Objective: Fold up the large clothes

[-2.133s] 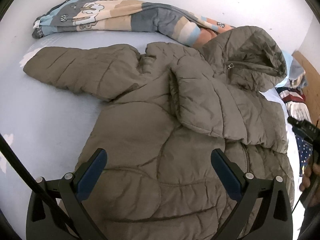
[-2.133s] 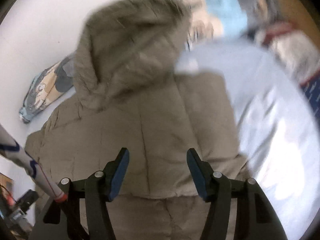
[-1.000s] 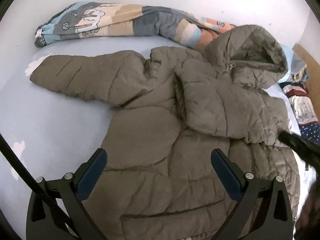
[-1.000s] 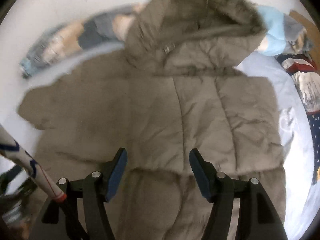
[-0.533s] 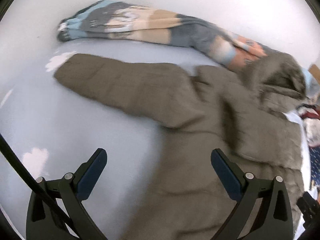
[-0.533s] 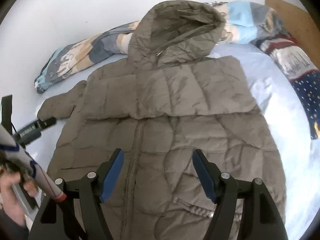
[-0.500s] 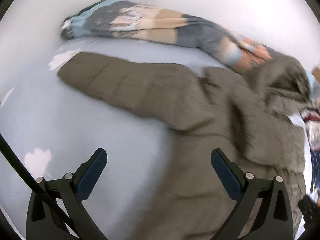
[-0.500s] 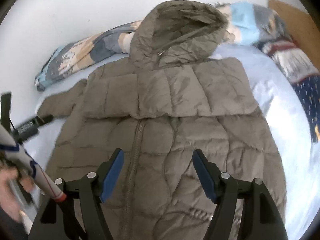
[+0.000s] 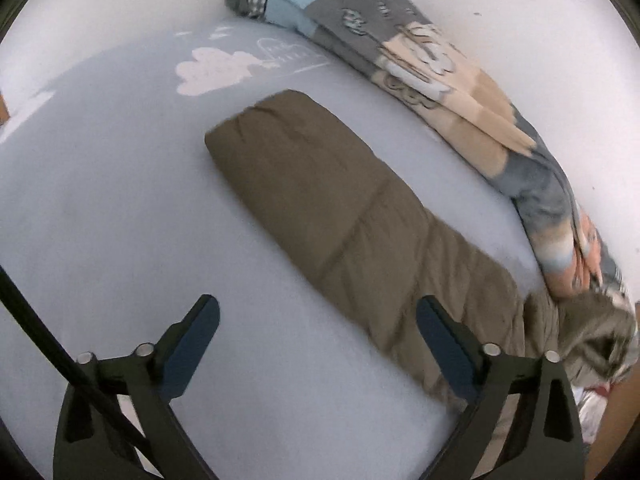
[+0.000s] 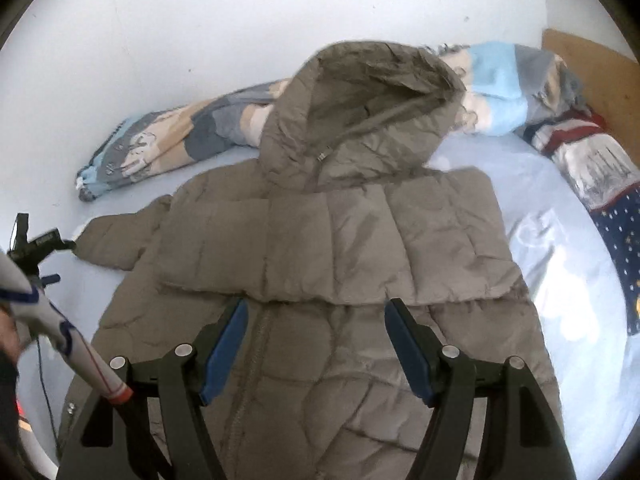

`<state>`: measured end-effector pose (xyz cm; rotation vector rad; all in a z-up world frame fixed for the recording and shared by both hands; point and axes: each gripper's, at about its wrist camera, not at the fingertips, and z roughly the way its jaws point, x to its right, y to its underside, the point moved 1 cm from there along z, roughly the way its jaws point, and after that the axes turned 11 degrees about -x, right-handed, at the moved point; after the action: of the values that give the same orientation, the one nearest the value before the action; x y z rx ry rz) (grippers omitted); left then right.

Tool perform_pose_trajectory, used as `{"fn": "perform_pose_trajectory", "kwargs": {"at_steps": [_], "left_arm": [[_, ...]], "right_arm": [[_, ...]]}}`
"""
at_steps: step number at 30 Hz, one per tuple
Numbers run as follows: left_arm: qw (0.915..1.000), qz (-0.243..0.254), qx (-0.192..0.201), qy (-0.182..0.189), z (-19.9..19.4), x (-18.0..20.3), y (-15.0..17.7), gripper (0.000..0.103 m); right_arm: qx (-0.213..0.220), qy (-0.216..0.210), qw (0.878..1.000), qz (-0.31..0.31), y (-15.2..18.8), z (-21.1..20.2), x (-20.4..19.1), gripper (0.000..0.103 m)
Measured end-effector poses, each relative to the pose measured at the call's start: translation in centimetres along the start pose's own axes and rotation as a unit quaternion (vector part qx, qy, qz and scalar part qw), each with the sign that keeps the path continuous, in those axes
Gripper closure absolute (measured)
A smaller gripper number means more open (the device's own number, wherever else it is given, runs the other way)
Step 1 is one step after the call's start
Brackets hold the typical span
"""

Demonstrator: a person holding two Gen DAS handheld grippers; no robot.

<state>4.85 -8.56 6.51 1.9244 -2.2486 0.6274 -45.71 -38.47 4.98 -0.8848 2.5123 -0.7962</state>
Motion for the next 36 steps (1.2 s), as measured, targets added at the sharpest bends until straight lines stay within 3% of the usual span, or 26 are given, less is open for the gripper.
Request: {"fn": "perform_pose_trajectory", "kwargs": {"at_steps": [2,4,7,9,12,16,18,19,23,27,30,32,36], "left_arm": [[0.9996,-0.021,-0.003,0.017,0.4,-1.2,-2.2,0.030],[0.9985,-0.044,-0.013,0.030,1.3,-2.8,-3.9,0.037],[0.9941,-0.081,-0.016,0.071,3.1,-5.1,-5.3,0.061],[0.9880,-0.110,-0.013,0.108,4.0,-6.5,-5.8,0.063],[0.9850,-0.131,0.015,0.112,5.0,-7.2,-6.3,0.063],[0.9744,-0.164,0.047,0.146,6.0,-7.8,-6.6,0.063],[0.9749,-0.164,0.064,0.137,5.6,-7.3,-6.4,0.075],[0.9754,-0.157,0.078,0.134,5.0,-6.8,-6.2,0.085],[0.9789,-0.077,0.122,0.144,0.7,-2.2,-5.3,0.089],[0.9721,0.039,0.139,0.185,-4.8,5.5,-3.1,0.089],[0.9573,0.146,0.143,0.205,-8.9,13.1,0.8,0.089],[0.9419,0.213,0.130,0.225,-10.6,18.4,4.7,0.089],[0.9190,0.299,0.077,0.245,-9.8,26.4,12.6,0.089]], "right_arm": [[-0.008,-0.006,1.000,-0.001,0.2,0.4,-0.1,0.028],[-0.002,-0.001,1.000,-0.005,0.1,0.4,-0.4,0.028],[0.003,-0.007,1.000,-0.009,0.1,0.4,-0.8,0.028],[0.006,-0.012,1.000,-0.013,0.3,0.5,-1.2,0.028],[0.009,-0.013,1.000,-0.027,0.5,0.7,-1.8,0.028],[0.008,-0.011,0.999,-0.032,0.6,1.0,-1.9,0.028],[0.004,-0.011,0.999,-0.031,0.6,1.3,-1.8,0.028],[0.002,-0.007,1.000,-0.029,0.5,1.4,-1.7,0.028],[0.005,-0.011,1.000,-0.001,0.2,1.3,-0.3,0.028],[0.023,-0.012,0.999,0.028,-0.4,0.0,1.3,0.028],[0.039,-0.025,0.998,0.052,-0.8,-1.4,2.5,0.028],[0.052,-0.021,0.996,0.064,-1.1,-2.4,3.3,0.028],[0.080,-0.022,0.991,0.103,-1.4,-4.7,5.5,0.028]]}}
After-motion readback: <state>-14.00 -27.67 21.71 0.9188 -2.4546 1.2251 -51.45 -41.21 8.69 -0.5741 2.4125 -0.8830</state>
